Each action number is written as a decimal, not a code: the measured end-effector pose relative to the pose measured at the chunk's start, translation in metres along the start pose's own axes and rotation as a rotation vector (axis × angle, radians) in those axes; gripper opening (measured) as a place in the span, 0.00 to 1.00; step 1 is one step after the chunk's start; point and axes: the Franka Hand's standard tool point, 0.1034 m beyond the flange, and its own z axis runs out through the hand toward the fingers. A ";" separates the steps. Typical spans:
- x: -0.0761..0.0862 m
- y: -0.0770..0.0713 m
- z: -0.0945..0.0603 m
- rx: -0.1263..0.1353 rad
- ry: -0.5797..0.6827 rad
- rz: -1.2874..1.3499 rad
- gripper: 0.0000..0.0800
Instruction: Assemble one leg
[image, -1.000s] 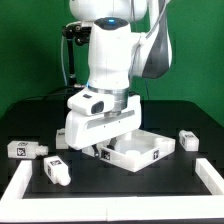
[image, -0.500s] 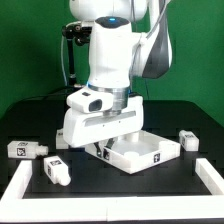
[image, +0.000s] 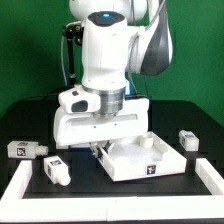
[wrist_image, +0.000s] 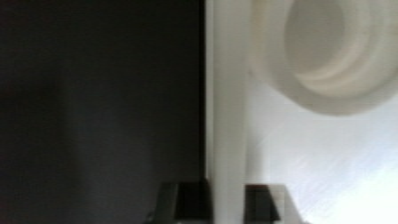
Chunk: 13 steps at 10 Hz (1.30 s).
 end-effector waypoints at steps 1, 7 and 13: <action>0.000 0.000 0.000 0.000 0.000 0.000 0.07; 0.028 0.008 -0.001 0.023 -0.037 0.247 0.07; 0.098 -0.012 -0.004 0.002 0.029 0.358 0.07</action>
Offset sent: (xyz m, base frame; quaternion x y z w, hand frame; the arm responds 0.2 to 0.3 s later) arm 0.0000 0.0000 0.0000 0.0000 0.0000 0.0000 1.0000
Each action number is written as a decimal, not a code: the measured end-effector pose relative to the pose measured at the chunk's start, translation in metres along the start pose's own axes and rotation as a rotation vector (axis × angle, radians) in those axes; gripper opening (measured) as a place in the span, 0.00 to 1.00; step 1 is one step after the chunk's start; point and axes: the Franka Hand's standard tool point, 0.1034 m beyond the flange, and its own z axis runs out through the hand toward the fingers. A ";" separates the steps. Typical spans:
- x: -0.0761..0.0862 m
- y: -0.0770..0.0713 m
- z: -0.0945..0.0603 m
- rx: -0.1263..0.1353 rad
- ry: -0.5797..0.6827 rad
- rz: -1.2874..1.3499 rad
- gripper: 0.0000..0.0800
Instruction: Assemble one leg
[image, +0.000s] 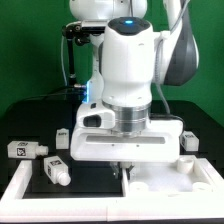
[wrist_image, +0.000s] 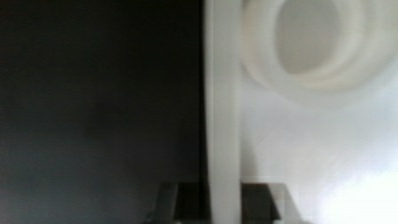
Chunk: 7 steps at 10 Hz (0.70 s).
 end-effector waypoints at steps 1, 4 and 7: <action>0.003 -0.001 -0.001 -0.013 0.009 -0.030 0.07; 0.004 -0.001 -0.004 -0.046 -0.017 -0.052 0.07; 0.004 -0.001 -0.003 -0.046 -0.018 -0.052 0.47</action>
Offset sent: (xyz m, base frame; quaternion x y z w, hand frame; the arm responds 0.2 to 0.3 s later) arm 0.0000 0.0000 0.0000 0.0000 0.0000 0.0000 1.0000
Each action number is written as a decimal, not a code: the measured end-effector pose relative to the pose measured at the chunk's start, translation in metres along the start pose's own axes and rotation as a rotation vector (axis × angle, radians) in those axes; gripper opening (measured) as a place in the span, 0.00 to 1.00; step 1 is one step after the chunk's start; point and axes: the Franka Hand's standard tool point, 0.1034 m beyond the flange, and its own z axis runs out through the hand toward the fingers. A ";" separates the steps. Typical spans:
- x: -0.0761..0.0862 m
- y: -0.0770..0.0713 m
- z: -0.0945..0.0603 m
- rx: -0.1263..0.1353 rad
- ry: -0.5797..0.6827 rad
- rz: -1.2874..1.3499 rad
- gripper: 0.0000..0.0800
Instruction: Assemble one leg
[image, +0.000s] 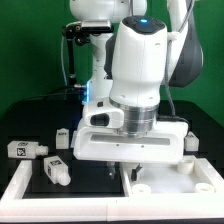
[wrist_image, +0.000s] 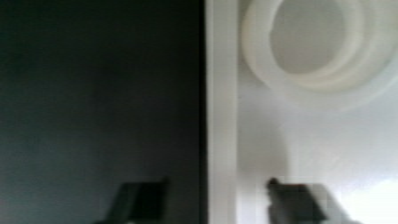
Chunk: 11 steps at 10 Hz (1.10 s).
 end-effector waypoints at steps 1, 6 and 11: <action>0.000 0.000 0.000 0.000 0.000 0.000 0.47; -0.014 -0.046 -0.057 0.010 0.004 -0.055 0.80; -0.022 -0.076 -0.064 -0.047 0.032 -0.131 0.81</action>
Offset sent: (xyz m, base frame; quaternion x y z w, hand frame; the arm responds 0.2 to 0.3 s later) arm -0.0297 0.0297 0.0448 0.0557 -0.0470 0.0385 0.9966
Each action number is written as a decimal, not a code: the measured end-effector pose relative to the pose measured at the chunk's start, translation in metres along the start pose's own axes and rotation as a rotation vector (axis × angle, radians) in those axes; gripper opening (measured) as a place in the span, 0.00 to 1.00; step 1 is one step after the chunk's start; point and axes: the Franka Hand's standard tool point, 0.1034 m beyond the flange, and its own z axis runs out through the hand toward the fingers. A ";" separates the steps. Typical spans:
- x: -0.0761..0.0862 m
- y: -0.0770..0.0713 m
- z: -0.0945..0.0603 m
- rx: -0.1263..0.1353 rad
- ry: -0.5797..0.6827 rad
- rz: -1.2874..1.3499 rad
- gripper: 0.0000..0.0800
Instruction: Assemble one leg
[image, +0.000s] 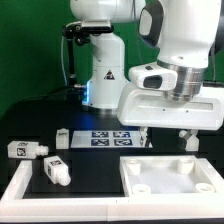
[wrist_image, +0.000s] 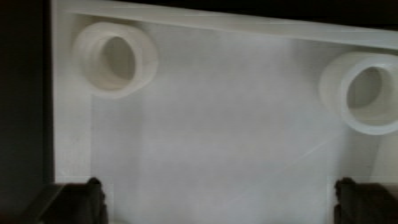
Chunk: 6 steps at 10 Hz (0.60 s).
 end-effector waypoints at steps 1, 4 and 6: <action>-0.008 -0.005 0.000 -0.002 -0.043 0.050 0.81; -0.041 -0.058 -0.004 0.003 -0.106 0.098 0.81; -0.054 -0.080 -0.006 -0.036 -0.207 0.079 0.81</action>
Offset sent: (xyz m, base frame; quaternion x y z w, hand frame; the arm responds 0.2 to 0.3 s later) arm -0.0632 0.0687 0.0038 0.0045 0.0050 0.0475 0.9988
